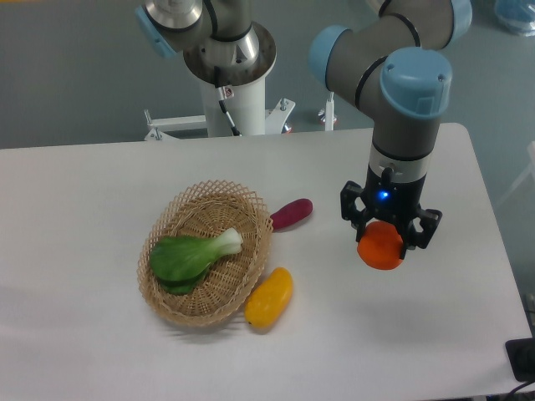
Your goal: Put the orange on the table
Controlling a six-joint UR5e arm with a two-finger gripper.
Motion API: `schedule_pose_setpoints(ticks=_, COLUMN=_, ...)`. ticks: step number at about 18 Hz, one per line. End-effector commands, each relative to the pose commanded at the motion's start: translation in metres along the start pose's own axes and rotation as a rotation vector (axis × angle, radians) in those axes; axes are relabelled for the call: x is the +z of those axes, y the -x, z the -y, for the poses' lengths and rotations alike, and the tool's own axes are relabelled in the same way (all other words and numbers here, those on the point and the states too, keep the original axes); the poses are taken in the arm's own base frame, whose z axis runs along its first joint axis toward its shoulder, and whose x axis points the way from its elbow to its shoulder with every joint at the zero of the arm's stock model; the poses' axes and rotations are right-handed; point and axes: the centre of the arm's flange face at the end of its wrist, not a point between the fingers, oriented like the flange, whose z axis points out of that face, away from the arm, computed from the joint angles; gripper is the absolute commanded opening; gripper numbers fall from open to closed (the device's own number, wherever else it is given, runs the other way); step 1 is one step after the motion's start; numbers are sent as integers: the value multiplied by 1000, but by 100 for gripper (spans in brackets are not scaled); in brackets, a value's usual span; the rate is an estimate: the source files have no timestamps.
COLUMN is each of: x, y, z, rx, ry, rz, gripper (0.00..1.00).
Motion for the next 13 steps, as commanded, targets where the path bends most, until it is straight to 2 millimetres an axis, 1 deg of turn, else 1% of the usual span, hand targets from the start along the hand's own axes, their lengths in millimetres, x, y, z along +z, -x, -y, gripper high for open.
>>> schedule_pose_setpoints(ticks=2, x=1, y=-1, z=-1, rx=-2, ry=1, rz=-6, gripper=62)
schedule_pose_setpoints(ticks=7, x=5, y=-1, z=-3, rx=-3, ry=11, rz=-12, gripper=62)
schedule_pose_setpoints(ticks=10, x=16, y=-4, z=-3, rx=-4, ry=24, rz=-28, gripper=62)
schedule_pose_setpoints(ticks=13, x=36, y=-7, z=-7, rx=9, ry=30, rz=-37, gripper=62)
